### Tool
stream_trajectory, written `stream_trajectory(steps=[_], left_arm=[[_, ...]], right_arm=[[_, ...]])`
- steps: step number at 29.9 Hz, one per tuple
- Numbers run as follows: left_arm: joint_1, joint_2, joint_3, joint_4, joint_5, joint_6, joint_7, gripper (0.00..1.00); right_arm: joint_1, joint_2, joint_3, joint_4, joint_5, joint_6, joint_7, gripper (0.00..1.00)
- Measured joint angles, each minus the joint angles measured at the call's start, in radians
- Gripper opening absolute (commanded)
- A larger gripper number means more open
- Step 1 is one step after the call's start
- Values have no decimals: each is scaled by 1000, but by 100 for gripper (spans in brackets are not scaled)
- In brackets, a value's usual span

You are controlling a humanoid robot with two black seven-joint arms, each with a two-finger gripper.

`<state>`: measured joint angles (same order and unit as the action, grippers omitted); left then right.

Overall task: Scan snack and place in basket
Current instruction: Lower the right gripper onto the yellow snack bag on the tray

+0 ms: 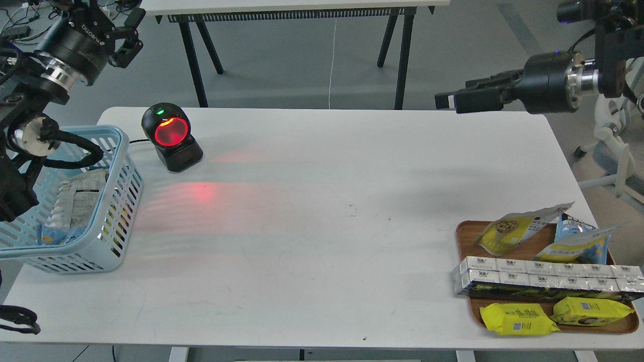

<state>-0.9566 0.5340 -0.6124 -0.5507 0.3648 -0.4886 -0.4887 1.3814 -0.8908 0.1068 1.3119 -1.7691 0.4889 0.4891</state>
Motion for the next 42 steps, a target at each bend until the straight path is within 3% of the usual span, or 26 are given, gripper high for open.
stream_trajectory(steps=[5,14,27,35,36,40,42], left_arm=[[0,0,3,0,0,0,0,100],[4,-2,12,1,2,0,0,100],[9,-28,16,7,3,0,0,100],[11,-25,15,10,5,0,0,100],[12,-25,15,10,5,0,0,100],[13,-25,15,10,5,0,0,100],[14,-26,15,9,5,0,0,100]], right_arm=[[2,-65,-3,151,-358,0,0,96],[-5,-192,-106,366,-412,0,0,96],[-50,-210,-208,338,-413,0,0,95],[-102,-197,-208,271,-413,0,0,87],[-110,-195,-208,264,-412,0,0,85],[-145,-163,-206,195,-413,0,0,55],[-151,-152,-206,169,-413,0,0,34]])
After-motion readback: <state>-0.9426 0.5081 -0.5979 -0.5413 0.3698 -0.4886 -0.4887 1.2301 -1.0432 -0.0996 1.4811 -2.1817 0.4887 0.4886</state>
